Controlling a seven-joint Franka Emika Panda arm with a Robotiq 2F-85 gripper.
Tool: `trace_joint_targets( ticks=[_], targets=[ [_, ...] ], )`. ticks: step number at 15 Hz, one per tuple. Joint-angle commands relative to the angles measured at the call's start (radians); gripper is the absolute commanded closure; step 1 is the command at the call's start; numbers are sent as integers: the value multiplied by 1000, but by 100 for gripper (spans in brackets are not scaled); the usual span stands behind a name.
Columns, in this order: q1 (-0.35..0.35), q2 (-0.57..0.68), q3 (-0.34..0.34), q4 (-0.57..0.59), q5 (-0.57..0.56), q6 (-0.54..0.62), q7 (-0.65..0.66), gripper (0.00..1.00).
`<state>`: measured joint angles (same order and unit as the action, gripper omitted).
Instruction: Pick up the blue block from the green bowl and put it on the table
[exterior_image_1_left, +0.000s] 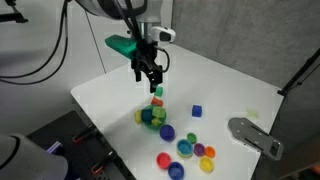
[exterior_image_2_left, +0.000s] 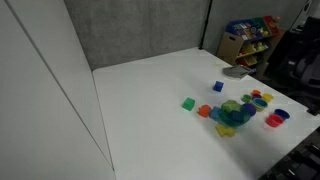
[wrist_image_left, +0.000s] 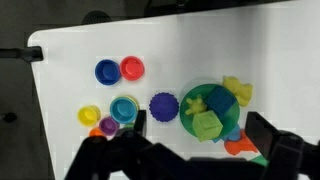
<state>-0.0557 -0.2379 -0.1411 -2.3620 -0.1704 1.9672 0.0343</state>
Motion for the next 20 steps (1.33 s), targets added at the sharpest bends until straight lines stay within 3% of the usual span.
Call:
trace_joint_targets(
  ticks=[1,10,20],
  targets=[
    [-20,1,19,1,5,-1,-4,0],
    [-18,9,23,0,5,7,-4,0],
    [8,122,72,-26,39,220,-23,0]
  ],
)
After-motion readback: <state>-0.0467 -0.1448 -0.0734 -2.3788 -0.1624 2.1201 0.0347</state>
